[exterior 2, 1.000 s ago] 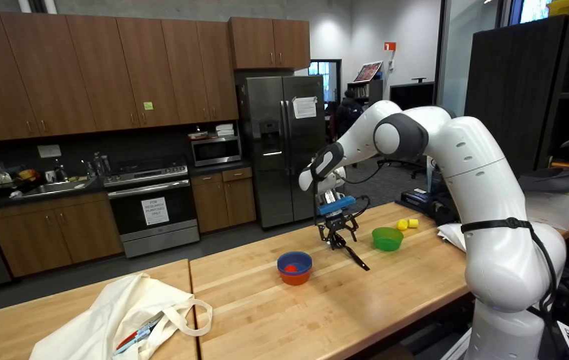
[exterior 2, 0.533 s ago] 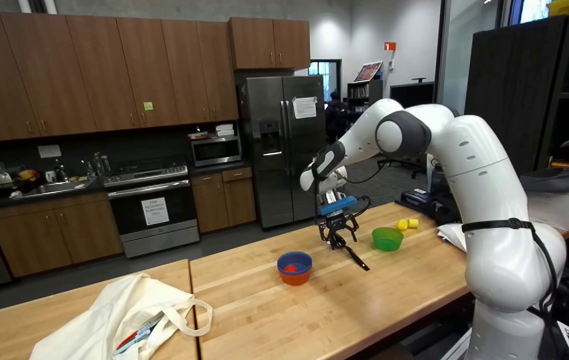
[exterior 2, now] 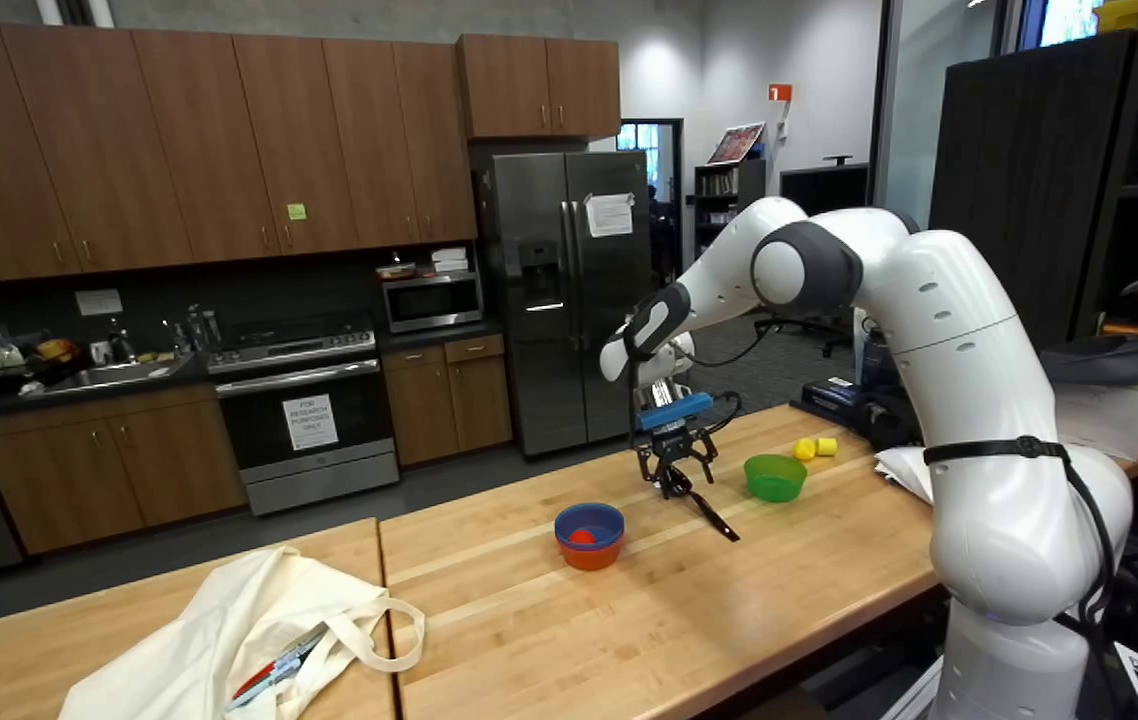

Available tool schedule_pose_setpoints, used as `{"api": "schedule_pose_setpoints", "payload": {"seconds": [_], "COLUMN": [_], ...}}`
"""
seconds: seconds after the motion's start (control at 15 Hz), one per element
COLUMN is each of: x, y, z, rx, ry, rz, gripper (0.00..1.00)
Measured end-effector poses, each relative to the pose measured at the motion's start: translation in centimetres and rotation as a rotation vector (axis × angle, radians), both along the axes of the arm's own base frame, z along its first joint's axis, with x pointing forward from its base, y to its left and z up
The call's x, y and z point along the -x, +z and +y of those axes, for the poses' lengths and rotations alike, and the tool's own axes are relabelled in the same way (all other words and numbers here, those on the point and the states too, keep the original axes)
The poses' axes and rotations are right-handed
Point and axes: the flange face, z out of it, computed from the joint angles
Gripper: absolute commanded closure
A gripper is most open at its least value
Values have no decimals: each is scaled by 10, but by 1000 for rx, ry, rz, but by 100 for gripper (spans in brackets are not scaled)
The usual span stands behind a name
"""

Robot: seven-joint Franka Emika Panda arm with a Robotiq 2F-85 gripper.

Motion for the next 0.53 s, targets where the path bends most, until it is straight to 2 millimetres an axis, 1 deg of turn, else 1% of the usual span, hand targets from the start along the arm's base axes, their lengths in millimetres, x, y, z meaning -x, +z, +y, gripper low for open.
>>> {"api": "schedule_pose_setpoints", "payload": {"seconds": [0.27, 0.53], "x": [0, 0], "y": [-3, -5], "z": [4, 11], "rx": [-10, -83], "ry": [15, 91], "rz": [4, 7], "gripper": [0, 0]}}
